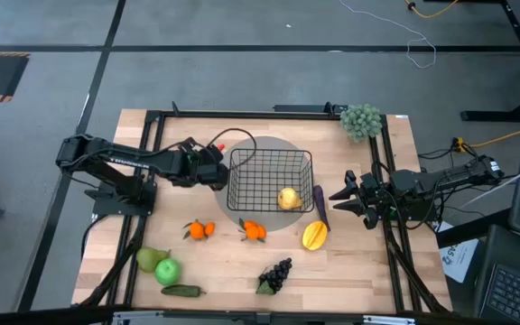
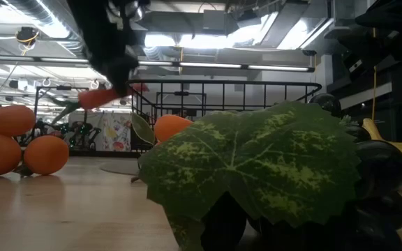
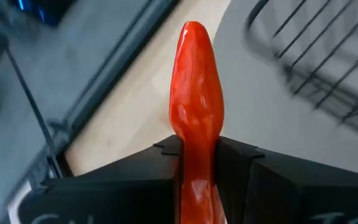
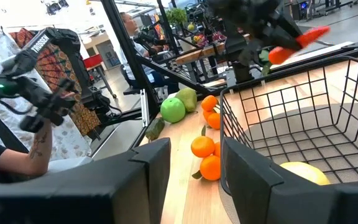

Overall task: Build produce basket
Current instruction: Put the orange carrot into the wire basket

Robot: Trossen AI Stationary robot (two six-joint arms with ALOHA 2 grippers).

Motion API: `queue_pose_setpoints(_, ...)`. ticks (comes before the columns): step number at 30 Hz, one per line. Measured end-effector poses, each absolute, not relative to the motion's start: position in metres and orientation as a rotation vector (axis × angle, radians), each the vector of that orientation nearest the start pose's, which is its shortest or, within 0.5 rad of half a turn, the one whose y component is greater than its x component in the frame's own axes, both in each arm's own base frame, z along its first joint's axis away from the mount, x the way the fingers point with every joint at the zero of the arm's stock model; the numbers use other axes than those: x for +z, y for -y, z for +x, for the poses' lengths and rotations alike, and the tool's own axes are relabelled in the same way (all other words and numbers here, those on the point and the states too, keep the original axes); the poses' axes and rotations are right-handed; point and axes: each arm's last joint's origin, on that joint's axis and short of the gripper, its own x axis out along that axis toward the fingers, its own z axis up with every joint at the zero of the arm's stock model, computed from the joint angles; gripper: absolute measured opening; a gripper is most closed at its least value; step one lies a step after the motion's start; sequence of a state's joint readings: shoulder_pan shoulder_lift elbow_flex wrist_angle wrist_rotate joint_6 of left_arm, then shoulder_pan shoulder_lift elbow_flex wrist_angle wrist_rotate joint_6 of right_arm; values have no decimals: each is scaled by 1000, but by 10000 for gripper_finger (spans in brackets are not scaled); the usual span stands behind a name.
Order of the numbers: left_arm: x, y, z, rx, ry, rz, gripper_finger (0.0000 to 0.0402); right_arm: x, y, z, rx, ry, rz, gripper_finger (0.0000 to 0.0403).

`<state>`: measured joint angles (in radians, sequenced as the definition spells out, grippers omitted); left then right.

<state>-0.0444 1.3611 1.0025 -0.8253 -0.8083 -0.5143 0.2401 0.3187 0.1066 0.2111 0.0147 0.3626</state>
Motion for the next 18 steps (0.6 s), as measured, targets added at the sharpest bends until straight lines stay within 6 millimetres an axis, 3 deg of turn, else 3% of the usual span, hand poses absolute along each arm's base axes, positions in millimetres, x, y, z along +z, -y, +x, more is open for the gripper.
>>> queue_pose_setpoints(10, 289, 51, 255, 850, -635, 273, 37, 193, -28, 115, 222, -42, 360, 139)
queue_pose_setpoints(14, 298, 68, 261, 845, -521, 349, 37, 193, -28, 115, 222, -42, 359, 139)
queue_pose_setpoints(18, 310, 77, 272, 811, -406, 306, 37, 193, -28, 115, 222, -41, 358, 139)
